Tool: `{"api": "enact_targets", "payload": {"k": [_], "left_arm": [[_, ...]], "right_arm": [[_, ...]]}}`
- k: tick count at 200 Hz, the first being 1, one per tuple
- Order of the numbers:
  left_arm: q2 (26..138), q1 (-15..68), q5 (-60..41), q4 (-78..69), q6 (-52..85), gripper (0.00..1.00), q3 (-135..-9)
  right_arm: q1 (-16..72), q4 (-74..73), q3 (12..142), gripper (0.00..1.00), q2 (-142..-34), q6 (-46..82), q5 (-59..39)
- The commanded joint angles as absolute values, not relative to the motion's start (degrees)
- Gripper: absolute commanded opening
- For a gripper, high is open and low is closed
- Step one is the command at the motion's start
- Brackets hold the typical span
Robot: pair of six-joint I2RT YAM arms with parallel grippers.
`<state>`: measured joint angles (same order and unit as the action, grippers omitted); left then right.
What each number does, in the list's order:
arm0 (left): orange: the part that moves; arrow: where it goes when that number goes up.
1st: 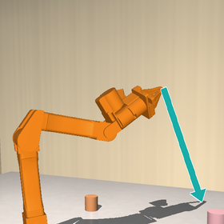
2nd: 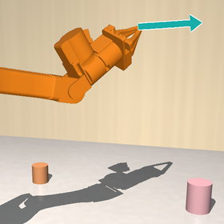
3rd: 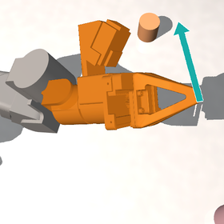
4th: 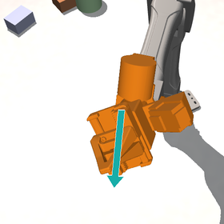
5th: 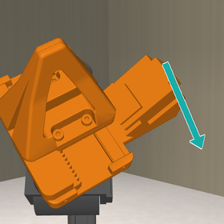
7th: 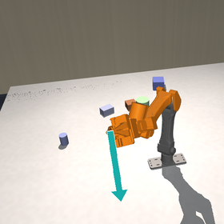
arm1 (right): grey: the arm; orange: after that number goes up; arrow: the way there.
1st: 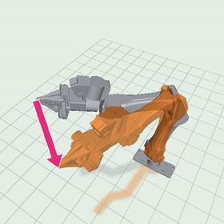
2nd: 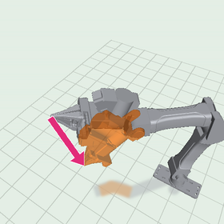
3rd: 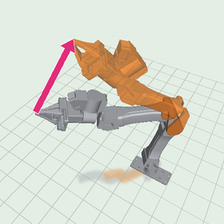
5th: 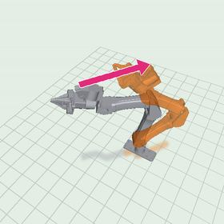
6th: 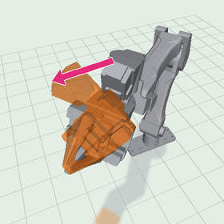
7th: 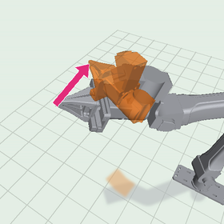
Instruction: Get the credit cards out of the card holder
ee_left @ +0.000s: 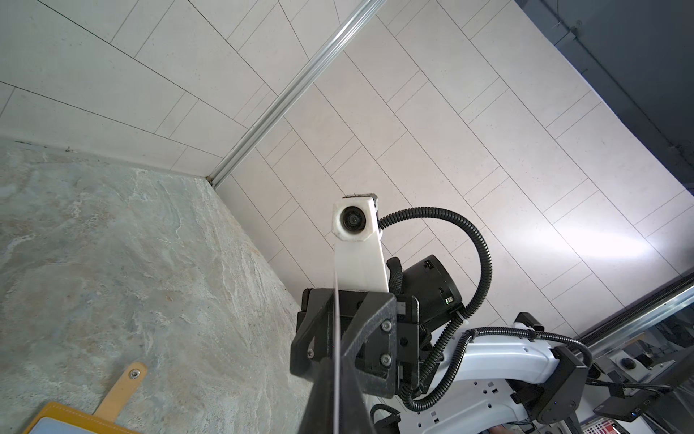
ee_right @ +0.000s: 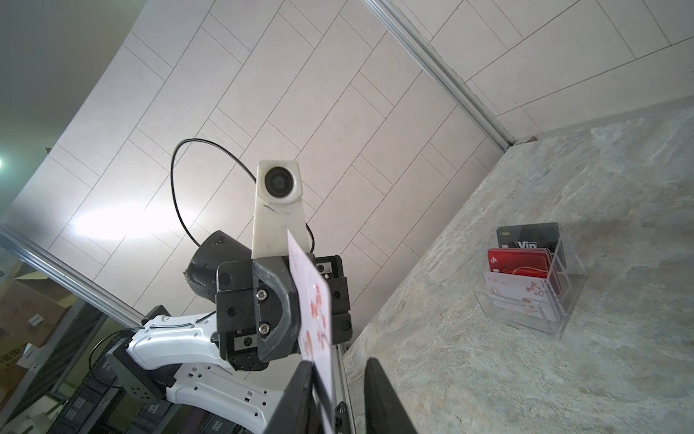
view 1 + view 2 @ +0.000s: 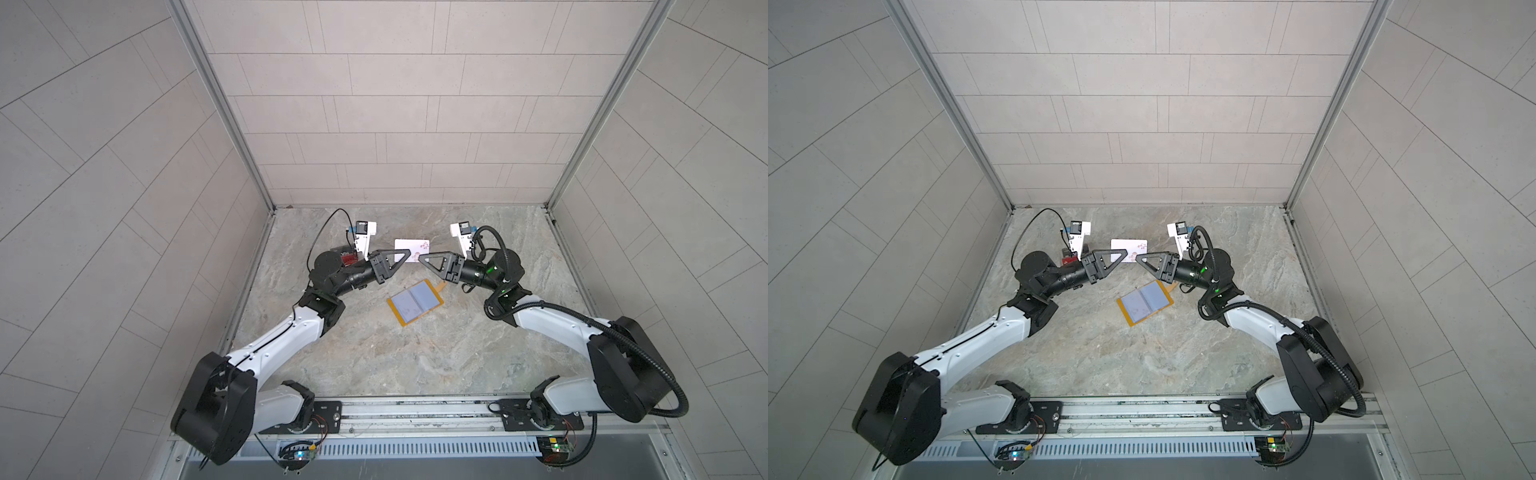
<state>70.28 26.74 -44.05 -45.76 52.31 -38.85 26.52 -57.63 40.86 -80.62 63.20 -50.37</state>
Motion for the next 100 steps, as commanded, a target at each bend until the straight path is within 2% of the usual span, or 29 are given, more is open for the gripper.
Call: {"api": "enact_targets", "payload": {"k": [1,17,47,76,100], "left_arm": [[69.48,26.65,-44.41,-48.43,52.68,0.0,-38.46],[69.6,26.63,-44.31,-48.43,52.73,0.01,-38.41],[69.63,26.63,-43.96,-48.36,52.79,0.03,-38.32],[68.64,26.63,-43.64,-45.21,50.89,0.21,-38.59],[66.11,26.3,-43.42,-37.17,45.43,0.36,-39.62]], "right_arm": [[26.72,-65.05,41.84,0.22,-80.99,66.21,-50.67],[26.72,-65.41,41.84,0.17,-81.05,66.29,-50.79],[26.72,-64.75,42.06,0.02,-80.86,65.79,-51.72],[26.63,-63.16,42.39,0.0,-80.52,64.41,-52.45],[26.12,-59.24,42.73,0.0,-79.25,60.83,-55.09]]}}
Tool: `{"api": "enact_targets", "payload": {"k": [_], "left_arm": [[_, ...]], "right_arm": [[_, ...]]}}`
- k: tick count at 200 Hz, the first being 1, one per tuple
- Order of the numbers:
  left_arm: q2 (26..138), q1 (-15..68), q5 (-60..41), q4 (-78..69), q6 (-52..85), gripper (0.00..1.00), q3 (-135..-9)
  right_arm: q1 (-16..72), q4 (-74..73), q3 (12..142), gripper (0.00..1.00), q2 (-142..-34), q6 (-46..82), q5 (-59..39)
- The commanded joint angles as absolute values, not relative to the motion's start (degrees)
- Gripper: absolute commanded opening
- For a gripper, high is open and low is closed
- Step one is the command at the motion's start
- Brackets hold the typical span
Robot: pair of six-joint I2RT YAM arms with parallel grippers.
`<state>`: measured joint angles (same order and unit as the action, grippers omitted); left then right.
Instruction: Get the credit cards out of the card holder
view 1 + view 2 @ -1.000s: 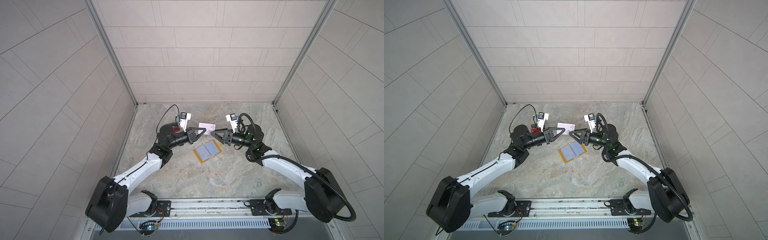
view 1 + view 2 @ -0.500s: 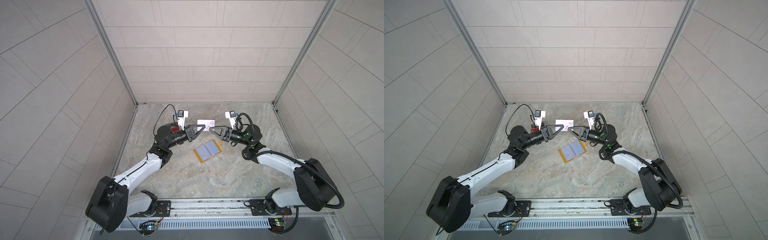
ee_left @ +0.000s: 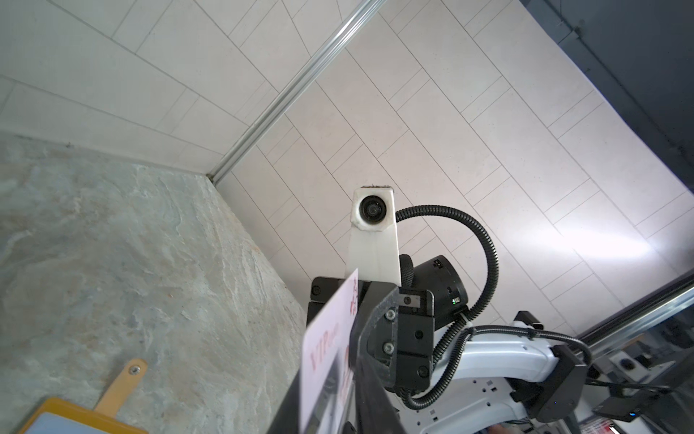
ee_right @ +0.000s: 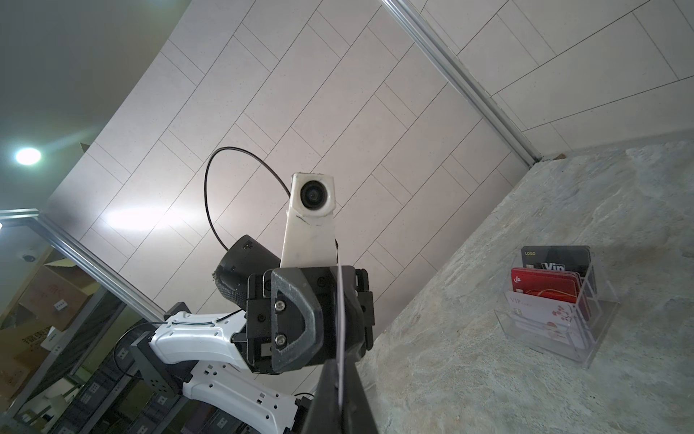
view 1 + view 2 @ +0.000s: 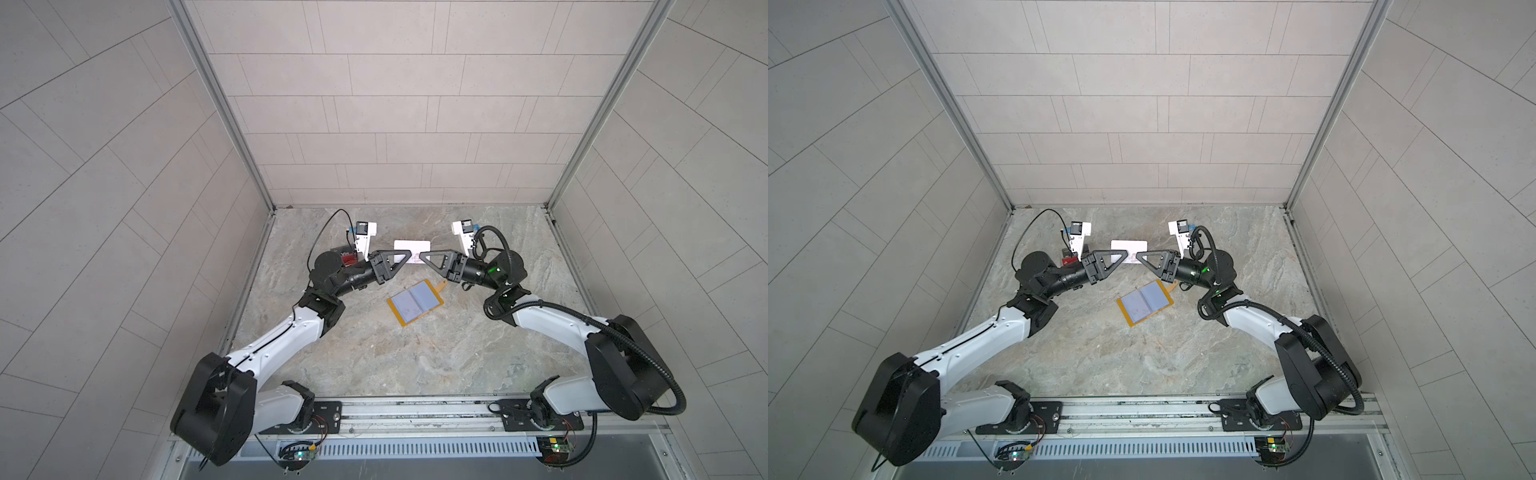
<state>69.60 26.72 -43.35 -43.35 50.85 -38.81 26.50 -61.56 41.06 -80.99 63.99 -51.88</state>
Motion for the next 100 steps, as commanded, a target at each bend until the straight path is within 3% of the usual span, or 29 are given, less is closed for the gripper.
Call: {"api": "enact_targets", "payload": {"k": [1,25,44,63,100], "left_arm": [[65.97,26.29,-43.37,-36.65,45.26,0.37,-39.68],[62.21,25.38,-42.78,-22.06,35.13,0.57,-42.02],[60.28,24.53,-45.0,-11.15,27.69,0.67,-44.52],[60.23,24.1,-48.68,1.42,19.16,0.7,-48.88],[63.63,24.15,-55.32,27.58,-0.06,0.67,-59.25]], "right_arm": [[26.11,-58.89,42.77,0.0,-79.17,60.6,-55.27],[25.66,-44.45,44.47,0.0,-75.79,51.7,-59.51],[25.66,-24.87,47.33,0.0,-71.93,39.78,-60.5],[25.66,-6.81,51.13,0.0,-69.66,27.07,-61.9],[26.09,7.99,54.6,0.0,-69.07,15.68,-64.4]]}}
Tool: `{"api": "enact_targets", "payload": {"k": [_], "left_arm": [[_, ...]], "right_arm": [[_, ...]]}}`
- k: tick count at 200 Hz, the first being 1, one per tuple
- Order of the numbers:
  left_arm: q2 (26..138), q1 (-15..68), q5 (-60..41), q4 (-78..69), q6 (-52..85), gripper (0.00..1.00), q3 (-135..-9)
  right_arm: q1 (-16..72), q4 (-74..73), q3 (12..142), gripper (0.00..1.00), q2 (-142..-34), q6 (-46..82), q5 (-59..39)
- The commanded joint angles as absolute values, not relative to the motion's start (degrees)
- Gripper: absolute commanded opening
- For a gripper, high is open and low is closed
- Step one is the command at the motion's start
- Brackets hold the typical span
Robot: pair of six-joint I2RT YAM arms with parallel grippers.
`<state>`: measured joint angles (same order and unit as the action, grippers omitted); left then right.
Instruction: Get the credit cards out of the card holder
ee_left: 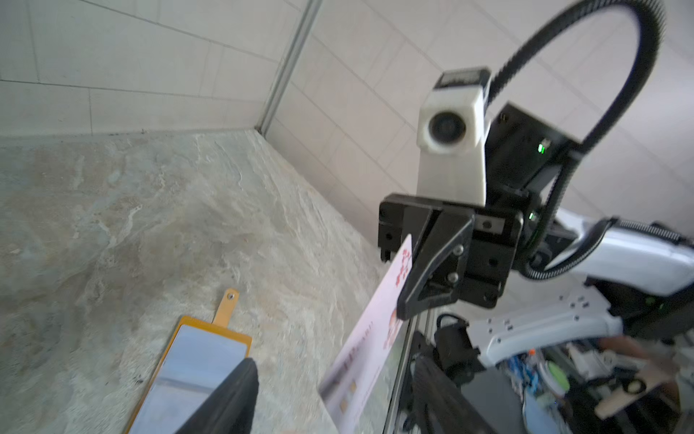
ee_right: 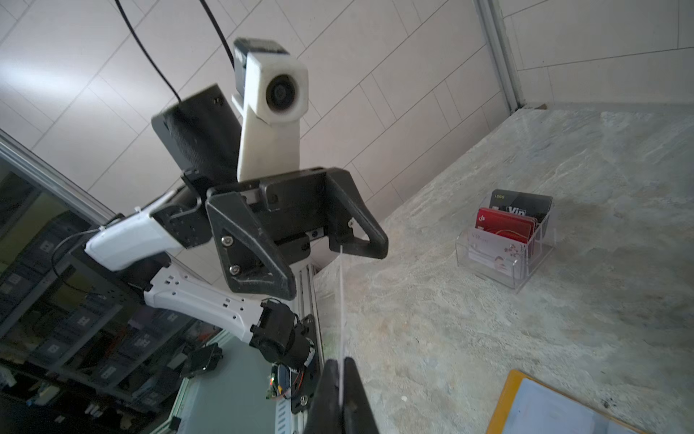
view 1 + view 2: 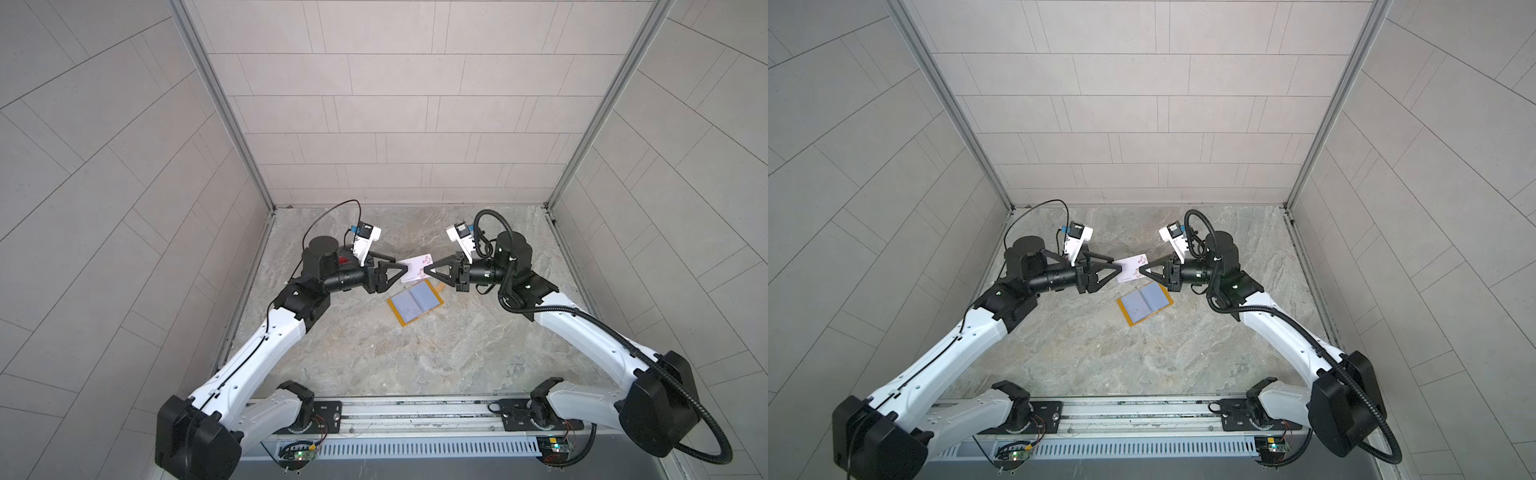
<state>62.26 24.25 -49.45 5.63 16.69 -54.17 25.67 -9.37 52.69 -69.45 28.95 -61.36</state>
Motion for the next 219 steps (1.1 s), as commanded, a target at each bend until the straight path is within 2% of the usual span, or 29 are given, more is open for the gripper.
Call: {"api": "enact_targets", "payload": {"k": [1,27,68,90,116,219], "left_arm": [[63.72,24.16,-55.43,28.07,-0.25,0.67,-59.46],[65.82,24.15,-60.42,35.96,-7.4,0.65,-63.52],[70.49,24.19,-65.02,43.66,-12.83,0.54,-67.73],[71.36,24.17,-65.75,43.42,-13.58,0.53,-67.5],[71.89,24.17,-66.73,42.82,-13.6,0.46,-67.67],[73.91,24.48,-68.32,48.23,-18.86,0.31,-67.49]], "right_arm": [[26.14,8.26,54.63,0.0,-69.08,15.49,-64.46],[27.7,14.05,56.49,0.0,-69.81,10.6,-65.21],[29.8,22.45,59.48,0.0,-70.9,3.38,-65.46],[31.05,25.61,61.31,0.0,-71.78,0.8,-65.44],[31.98,28.74,63.56,0.0,-73.53,-1.59,-64.89],[34.54,26.12,66.09,0.0,-76.59,-0.6,-64.43]]}}
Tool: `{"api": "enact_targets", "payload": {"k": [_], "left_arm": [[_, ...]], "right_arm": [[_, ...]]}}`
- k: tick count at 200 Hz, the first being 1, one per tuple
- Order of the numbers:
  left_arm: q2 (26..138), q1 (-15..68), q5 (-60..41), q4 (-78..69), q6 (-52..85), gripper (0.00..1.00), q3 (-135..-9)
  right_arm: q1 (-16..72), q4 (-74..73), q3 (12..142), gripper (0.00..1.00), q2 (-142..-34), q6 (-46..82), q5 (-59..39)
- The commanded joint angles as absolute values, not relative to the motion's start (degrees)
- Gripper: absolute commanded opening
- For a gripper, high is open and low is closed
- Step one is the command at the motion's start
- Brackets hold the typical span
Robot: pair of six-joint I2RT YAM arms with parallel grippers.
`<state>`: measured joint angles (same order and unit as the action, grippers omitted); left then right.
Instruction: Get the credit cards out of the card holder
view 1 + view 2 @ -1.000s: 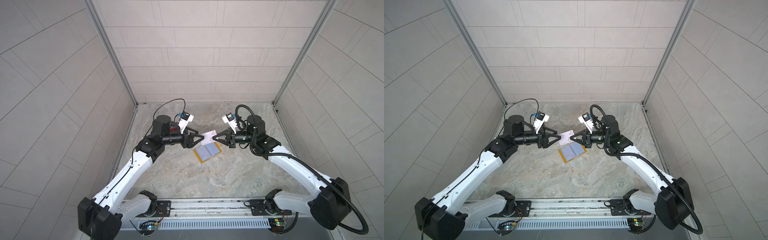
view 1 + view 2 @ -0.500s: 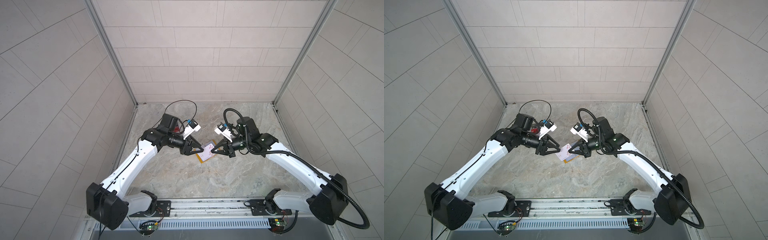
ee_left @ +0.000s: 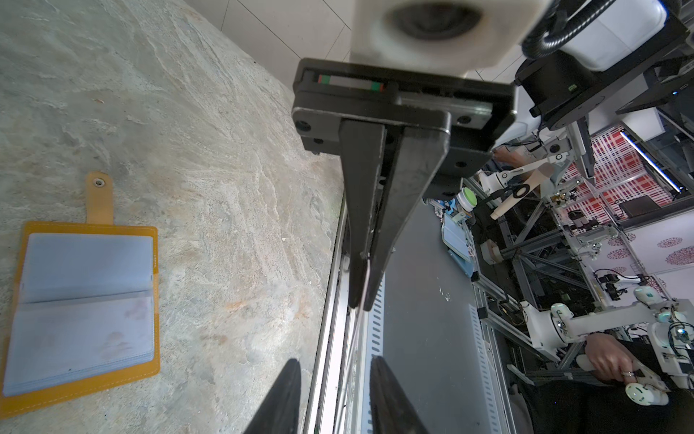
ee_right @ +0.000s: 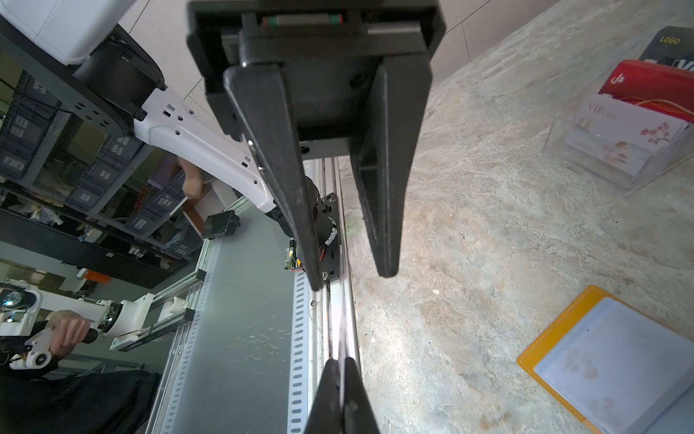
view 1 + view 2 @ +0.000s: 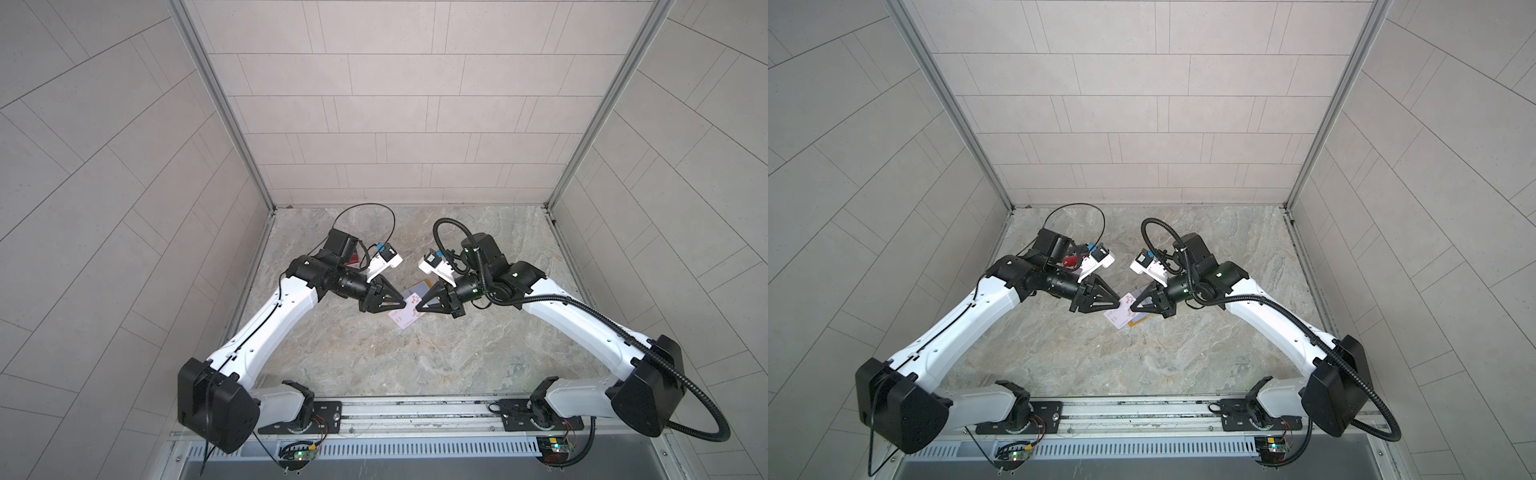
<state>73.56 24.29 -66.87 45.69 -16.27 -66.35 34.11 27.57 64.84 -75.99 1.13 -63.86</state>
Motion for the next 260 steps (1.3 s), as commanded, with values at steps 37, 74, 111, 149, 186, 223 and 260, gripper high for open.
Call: {"api": "enact_targets", "payload": {"k": [37,74,111,149,186,223,260], "left_arm": [[75.03,24.85,-69.6,52.59,-22.64,0.2,-68.81],[75.7,25.38,-70.5,55.68,-25.22,0.08,-69.59],[76.52,25.44,-70.23,56.3,-25.32,0.01,-69.79],[76.38,25.28,-67.67,56.5,-25.23,0.0,-70.3],[75.5,23.89,-58.46,56.94,-24.83,0.0,-71.23],[76.57,22.04,-44.07,57.52,-24.86,0.0,-74.35],[77.92,20.66,-30.74,54.87,-27.05,0.0,-76.04]], "right_arm": [[34.73,26.06,66.29,0.0,-77.62,-0.68,-64.15],[34.77,25.36,66.14,0.0,-77.7,-0.66,-63.68],[34.74,25.14,66.09,0.0,-77.41,-0.59,-62.96],[34.41,26.48,65.75,0.26,-76.51,-1.44,-60.44],[33.11,27.6,63.77,0.52,-73.17,-2.63,-56.72],[32.28,27.43,60.38,0.64,-68.57,-3.15,-46.56],[31.78,26.41,57.42,0.66,-65.74,-3.24,-37.17]]}}
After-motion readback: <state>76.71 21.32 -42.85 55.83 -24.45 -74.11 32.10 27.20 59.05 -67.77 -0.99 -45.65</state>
